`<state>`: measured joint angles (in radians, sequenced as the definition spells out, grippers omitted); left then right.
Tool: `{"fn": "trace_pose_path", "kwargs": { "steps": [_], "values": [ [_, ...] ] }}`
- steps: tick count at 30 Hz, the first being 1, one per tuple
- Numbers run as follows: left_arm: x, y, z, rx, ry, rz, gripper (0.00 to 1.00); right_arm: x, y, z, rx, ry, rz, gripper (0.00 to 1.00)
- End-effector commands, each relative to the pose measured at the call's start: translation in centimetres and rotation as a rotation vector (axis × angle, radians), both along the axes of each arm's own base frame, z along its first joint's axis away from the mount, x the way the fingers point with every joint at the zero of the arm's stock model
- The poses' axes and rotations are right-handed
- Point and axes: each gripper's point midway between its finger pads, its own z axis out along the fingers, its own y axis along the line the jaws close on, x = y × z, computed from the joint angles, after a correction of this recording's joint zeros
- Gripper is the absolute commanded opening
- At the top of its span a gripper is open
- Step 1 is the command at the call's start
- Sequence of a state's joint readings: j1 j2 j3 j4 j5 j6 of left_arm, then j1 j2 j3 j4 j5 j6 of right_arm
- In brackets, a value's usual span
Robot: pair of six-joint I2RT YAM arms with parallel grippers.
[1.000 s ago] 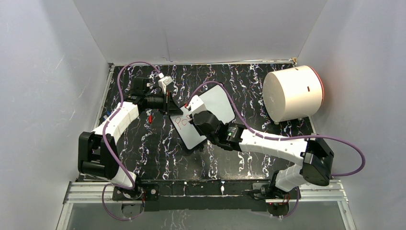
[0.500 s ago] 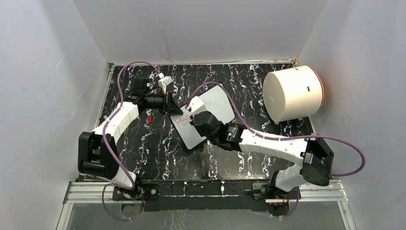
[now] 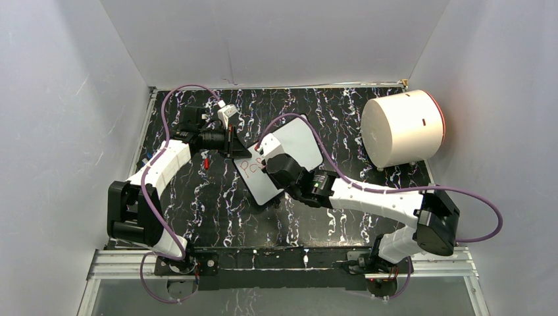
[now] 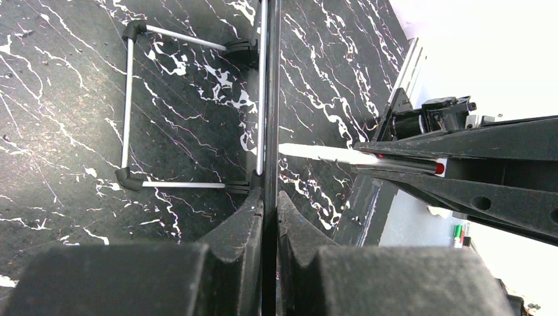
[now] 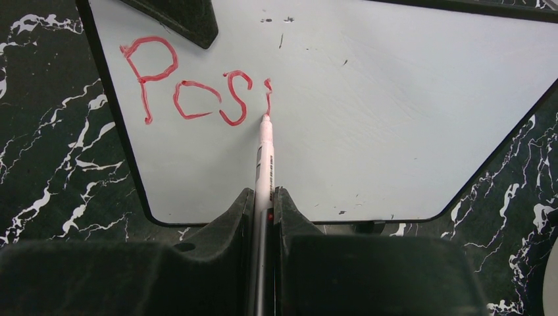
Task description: Write a sentence on the whiteboard
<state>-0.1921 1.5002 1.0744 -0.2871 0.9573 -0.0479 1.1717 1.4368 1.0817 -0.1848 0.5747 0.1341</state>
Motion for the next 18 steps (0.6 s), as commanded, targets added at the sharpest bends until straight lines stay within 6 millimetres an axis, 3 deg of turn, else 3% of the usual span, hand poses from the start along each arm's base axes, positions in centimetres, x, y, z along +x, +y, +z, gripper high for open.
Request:
{"fn": "trace_pose_path", "kwargs": {
  "steps": [1,5,18],
  "values": [
    [-1.1,0.4,-2.9,0.079,0.103,0.016,0.00,0.5,-0.8,3.2,0.079,-0.063,-0.031,0.00],
    [-1.1,0.4,-2.8,0.079,0.102,0.015,0.00,0.8,-1.3,4.1,0.095,-0.091,-0.046,0.00],
    [-1.1,0.4,-2.9,0.080,0.103,0.014,0.00,1.6,-1.1,3.9,0.122,-0.089,-0.038,0.00]
  ]
}}
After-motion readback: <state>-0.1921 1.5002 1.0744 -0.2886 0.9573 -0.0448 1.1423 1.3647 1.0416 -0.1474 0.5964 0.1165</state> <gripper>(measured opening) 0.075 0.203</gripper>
